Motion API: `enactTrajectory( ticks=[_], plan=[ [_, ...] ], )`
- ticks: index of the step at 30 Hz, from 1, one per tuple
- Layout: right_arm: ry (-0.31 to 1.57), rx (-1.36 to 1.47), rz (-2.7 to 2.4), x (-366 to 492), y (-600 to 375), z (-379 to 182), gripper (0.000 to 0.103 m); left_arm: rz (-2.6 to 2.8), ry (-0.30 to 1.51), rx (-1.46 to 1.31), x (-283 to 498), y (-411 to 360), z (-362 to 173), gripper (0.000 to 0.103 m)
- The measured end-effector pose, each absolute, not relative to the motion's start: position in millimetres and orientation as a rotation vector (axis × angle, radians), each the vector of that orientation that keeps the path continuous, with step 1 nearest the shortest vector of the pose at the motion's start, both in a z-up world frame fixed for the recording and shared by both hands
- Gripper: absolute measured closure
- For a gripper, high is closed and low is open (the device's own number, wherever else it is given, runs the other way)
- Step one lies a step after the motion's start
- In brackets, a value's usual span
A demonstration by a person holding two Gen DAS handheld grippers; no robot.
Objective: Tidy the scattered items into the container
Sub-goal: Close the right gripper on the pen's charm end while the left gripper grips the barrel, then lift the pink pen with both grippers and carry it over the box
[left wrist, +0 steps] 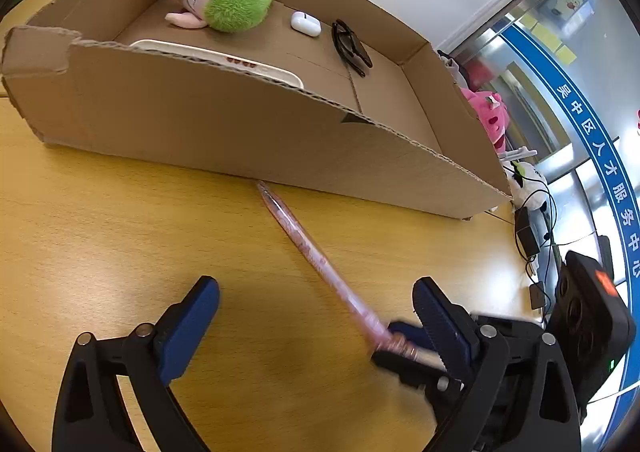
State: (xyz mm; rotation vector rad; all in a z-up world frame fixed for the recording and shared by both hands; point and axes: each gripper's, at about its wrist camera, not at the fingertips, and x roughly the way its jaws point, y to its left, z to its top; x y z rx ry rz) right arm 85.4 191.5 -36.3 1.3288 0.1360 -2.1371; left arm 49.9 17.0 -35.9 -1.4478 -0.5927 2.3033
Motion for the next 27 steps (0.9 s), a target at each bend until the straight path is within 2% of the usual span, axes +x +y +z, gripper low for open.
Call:
enactTrajectory(
  ticks=[3, 5, 6, 8, 9, 10, 11, 19, 27],
  plan=[
    [0.092, 1.352, -2.123, 99, 187, -37, 0.083, 2.275, -0.596, -1.452, 47, 23, -37, 0.022],
    [0.057, 1.356, -2.108, 106, 184, -37, 0.083, 2.253, -0.585, -1.462, 47, 28, -38, 0.04],
    [0.04, 1.354, -2.091, 108, 182, -38, 0.083, 2.249, -0.574, -1.467, 47, 31, -39, 0.043],
    [0.011, 1.342, -2.054, 114, 176, -39, 0.082, 2.246, -0.551, -1.486, 48, 36, -40, 0.064],
    [0.012, 1.335, -2.048, 116, 173, -39, 0.082, 2.245, -0.541, -1.501, 48, 38, -42, 0.071],
    [0.015, 1.33, -2.048, 119, 171, -39, 0.081, 2.24, -0.537, -1.517, 48, 38, -43, 0.087],
    [0.016, 1.331, -2.048, 120, 169, -39, 0.082, 2.225, -0.547, -1.53, 48, 38, -46, 0.091],
    [-0.037, 1.338, -2.039, 124, 171, -40, 0.082, 2.242, -0.536, -1.518, 58, 38, -40, 0.093],
    [-0.091, 1.255, -2.092, 128, 182, -17, 0.086, 2.284, -0.47, -1.368, 66, 45, 12, 0.094]
  ],
)
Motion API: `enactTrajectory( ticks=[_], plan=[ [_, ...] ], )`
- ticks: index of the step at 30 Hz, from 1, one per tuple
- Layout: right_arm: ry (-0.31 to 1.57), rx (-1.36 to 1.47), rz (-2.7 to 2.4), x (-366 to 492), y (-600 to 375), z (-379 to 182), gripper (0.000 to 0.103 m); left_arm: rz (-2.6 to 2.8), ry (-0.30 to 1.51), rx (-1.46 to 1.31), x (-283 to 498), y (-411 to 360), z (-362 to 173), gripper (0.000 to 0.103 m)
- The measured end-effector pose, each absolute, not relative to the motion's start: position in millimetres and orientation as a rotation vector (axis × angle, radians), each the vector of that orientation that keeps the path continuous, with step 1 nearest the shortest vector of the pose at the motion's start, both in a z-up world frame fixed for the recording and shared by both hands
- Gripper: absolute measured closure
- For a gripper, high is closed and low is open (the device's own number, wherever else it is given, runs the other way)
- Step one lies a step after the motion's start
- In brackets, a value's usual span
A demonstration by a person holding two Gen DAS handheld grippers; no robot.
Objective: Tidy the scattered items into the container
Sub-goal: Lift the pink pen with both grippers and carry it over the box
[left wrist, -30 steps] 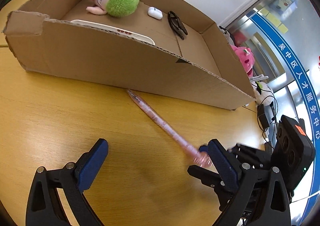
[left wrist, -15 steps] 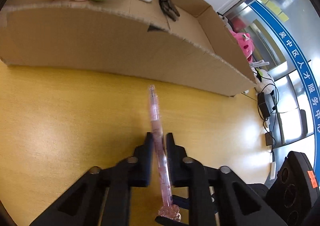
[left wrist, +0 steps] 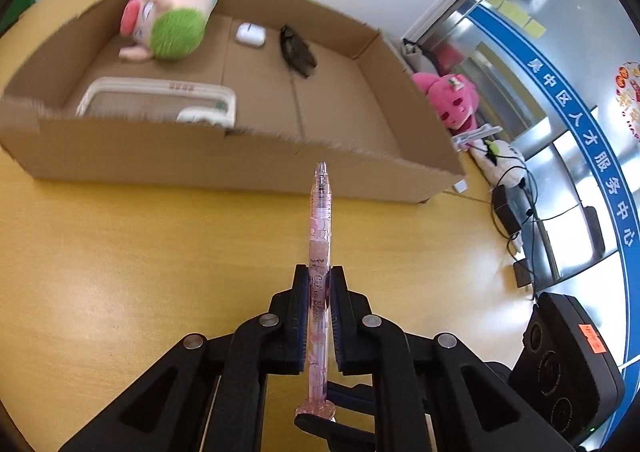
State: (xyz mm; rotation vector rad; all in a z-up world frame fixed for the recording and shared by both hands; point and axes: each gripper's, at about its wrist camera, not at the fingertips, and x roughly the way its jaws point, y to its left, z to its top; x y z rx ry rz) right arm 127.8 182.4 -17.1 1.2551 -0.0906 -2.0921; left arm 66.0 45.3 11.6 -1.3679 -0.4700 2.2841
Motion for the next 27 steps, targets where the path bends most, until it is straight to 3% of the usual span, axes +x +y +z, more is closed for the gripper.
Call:
enactTrajectory(
  ticks=[14, 27],
  plan=[
    [-0.088, 0.982, -2.302, 70, 215, 89, 0.085, 2.304, -0.309, -1.076, -9, 80, 135, 0.094],
    [-0.256, 0.974, -2.358, -45, 279, 140, 0.085, 2.174, -0.336, -1.067, -148, 135, 174, 0.093]
  ],
)
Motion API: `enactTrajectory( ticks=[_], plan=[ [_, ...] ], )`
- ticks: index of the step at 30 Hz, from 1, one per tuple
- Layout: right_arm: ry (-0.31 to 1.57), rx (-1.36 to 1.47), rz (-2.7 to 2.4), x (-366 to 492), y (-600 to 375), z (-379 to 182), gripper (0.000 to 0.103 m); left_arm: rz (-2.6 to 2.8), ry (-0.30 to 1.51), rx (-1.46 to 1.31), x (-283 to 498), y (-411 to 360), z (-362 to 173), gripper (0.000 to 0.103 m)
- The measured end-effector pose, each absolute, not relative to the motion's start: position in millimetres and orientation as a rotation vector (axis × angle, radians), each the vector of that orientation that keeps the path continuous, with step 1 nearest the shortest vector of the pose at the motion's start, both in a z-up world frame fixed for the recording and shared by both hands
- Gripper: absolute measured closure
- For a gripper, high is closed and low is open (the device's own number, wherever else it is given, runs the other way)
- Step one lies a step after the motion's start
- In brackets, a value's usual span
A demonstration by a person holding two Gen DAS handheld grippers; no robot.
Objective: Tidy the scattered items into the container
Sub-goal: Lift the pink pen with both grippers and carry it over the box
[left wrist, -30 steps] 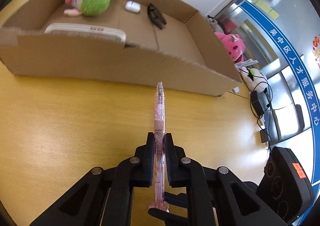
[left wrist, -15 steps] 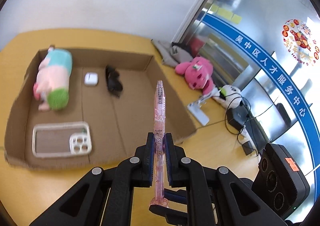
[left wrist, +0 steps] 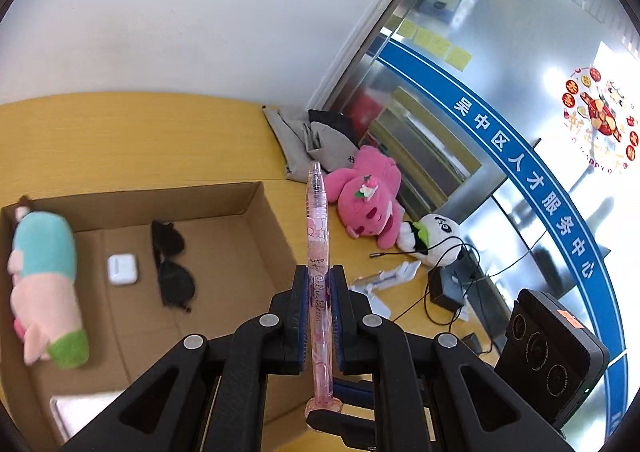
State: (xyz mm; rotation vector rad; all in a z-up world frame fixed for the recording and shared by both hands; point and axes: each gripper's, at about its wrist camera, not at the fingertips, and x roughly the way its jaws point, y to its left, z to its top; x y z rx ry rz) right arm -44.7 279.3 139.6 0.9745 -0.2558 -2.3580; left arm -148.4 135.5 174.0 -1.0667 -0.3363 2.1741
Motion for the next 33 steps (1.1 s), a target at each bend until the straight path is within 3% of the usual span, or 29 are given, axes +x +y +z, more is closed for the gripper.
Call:
enactTrajectory(
  ticks=[9, 17, 33],
  plan=[
    [-0.336, 1.158, -2.386, -131, 314, 114, 0.085, 2.098, -0.388, -1.211, -239, 174, 128, 0.094],
    [-0.353, 1.406, -2.311, -191, 306, 50, 0.085, 2.047, -0.48, -1.405, -292, 169, 51, 0.094],
    [-0.221, 1.723, -2.285, -220, 287, -19, 0.086, 1.964, -0.501, -1.64, -330, 181, -31, 0.093]
  ],
)
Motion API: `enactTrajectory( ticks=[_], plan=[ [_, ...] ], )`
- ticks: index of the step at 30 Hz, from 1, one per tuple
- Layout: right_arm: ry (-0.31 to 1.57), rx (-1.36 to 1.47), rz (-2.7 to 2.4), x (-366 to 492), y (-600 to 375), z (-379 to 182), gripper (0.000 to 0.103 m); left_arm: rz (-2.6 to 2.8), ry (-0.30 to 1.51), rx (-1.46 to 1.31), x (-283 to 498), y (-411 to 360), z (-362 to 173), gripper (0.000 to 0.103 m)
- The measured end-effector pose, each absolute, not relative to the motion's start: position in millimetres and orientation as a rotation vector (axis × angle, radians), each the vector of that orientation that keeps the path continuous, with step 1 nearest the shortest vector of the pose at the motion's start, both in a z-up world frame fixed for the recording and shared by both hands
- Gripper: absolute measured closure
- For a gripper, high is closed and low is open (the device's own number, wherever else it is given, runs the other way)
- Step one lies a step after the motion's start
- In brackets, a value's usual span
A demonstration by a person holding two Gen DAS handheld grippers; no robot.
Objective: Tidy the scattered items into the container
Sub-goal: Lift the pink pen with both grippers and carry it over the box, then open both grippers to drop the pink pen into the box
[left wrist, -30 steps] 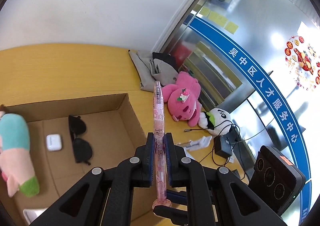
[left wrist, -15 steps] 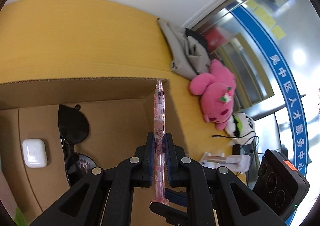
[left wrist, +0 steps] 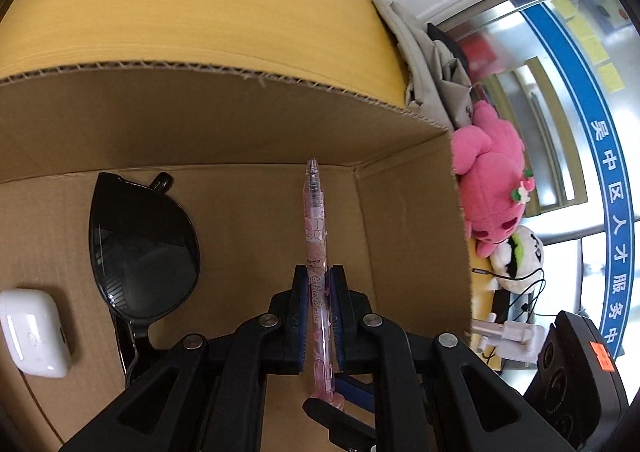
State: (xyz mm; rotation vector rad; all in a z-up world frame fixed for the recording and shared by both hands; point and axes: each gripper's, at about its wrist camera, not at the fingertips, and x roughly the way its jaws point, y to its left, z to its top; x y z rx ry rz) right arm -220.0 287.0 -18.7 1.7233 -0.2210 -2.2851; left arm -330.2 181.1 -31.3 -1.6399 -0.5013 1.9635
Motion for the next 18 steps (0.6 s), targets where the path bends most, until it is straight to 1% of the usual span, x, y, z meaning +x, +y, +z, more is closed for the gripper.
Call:
enactTrajectory(
  ticks=[4, 7, 9, 10, 11, 12, 13, 14, 15, 17, 18],
  plan=[
    [-0.217, 1.739, -2.283, -218, 283, -25, 0.087, 1.975, -0.435, -1.679, -329, 188, -40, 0.092],
    [-0.227, 1.753, -2.29, -216, 283, -28, 0.087, 1.988, -0.406, -1.675, -327, 191, -36, 0.092],
    [-0.231, 1.757, -2.3, -214, 284, -28, 0.086, 2.015, -0.383, -1.653, -323, 190, -29, 0.09],
    [-0.237, 1.753, -2.306, -211, 285, -27, 0.084, 2.026, -0.386, -1.637, -321, 188, -24, 0.079],
    [-0.245, 1.745, -2.31, -207, 285, -25, 0.076, 2.045, -0.388, -1.614, -318, 185, -16, 0.061],
    [-0.251, 1.731, -2.315, -203, 286, -22, 0.071, 2.079, -0.381, -1.582, -314, 181, -6, 0.052],
    [-0.245, 1.713, -2.326, -197, 286, -18, 0.062, 2.119, -0.361, -1.542, -307, 177, 6, 0.039],
    [-0.226, 1.685, -2.343, -189, 285, -12, 0.058, 2.173, -0.325, -1.486, -298, 172, 22, 0.032],
    [-0.207, 1.655, -2.359, -180, 284, -5, 0.055, 2.243, -0.266, -1.417, -285, 167, 39, 0.03],
    [-0.176, 1.594, -2.404, -156, 283, 9, 0.042, 2.366, -0.149, -1.257, -250, 155, 73, 0.019],
    [-0.168, 1.564, -2.428, -142, 282, 14, 0.039, 2.407, -0.111, -1.177, -228, 148, 89, 0.017]
  ],
)
